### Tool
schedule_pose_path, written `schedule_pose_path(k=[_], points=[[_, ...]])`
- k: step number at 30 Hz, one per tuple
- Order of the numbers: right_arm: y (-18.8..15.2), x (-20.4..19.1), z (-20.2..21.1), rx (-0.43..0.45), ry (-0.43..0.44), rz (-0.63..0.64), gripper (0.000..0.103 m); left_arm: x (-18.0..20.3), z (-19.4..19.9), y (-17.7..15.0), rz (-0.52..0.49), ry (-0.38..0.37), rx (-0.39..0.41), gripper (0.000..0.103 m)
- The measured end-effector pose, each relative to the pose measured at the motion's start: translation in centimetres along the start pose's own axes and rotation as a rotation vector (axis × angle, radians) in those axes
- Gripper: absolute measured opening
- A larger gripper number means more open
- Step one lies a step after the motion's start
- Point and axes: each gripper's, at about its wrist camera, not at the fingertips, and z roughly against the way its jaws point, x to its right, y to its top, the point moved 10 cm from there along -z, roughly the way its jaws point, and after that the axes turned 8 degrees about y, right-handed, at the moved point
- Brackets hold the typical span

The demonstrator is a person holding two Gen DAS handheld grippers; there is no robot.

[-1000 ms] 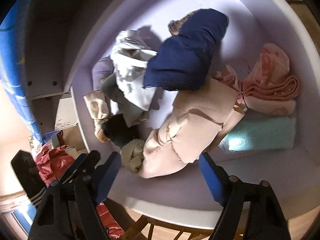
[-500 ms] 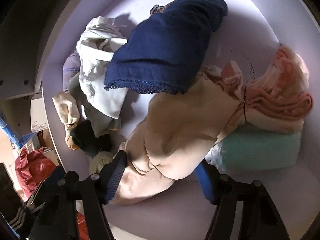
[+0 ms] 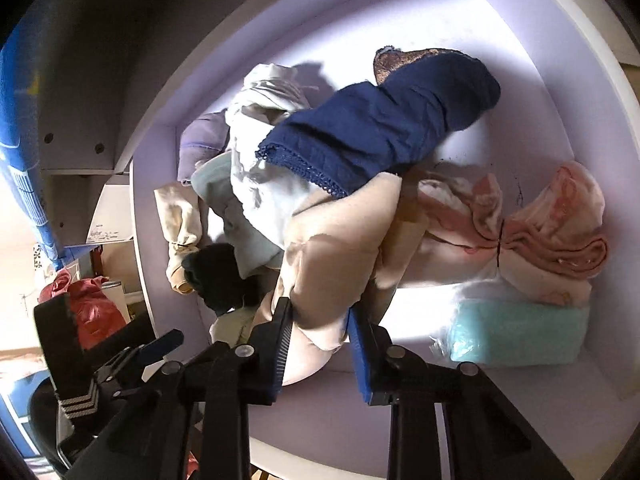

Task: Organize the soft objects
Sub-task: 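Grasp the beige folded garment in the drawer with the right gripper, then lift the beige garment up and carry it over the gold tray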

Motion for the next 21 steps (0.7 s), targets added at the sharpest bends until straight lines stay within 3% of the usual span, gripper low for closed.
schedule_pose_path(k=[2, 4, 9, 11, 13, 14, 21], points=[[-0.1, 0.6, -0.2, -0.002, -0.007, -0.044, 0.039, 0.0, -0.6, -0.5, 0.004, 0.006, -0.016, 0.087], [-0.3, 1.4, -0.2, -0.009, 0.005, -0.108, 0.071, 0.0, -1.0, -0.7, 0.007, 0.004, -0.030, 0.087], [-0.1, 1.9, -1.4, -0.021, -0.042, -0.111, 0.088, 0.2, -1.9, -1.2, -0.003, 0.010, -0.056, 0.087], [-0.1, 2.1, -2.6, -0.045, -0.077, -0.087, 0.088, 0.3, -2.3, -1.5, -0.009, 0.012, -0.066, 0.087], [-0.5, 2.4, -3.5, -0.068, -0.098, -0.062, 0.080, 0.3, -2.6, -1.8, -0.009, 0.014, -0.072, 0.087], [-0.7, 2.1, -4.1, -0.085, -0.057, -0.073, 0.068, 0.3, -2.8, -1.9, -0.007, 0.013, -0.077, 0.087], [0.2, -0.3, -2.6, -0.043, 0.003, 0.005, 0.049, 0.3, -4.0, -2.1, 0.007, 0.013, -0.106, 0.088]])
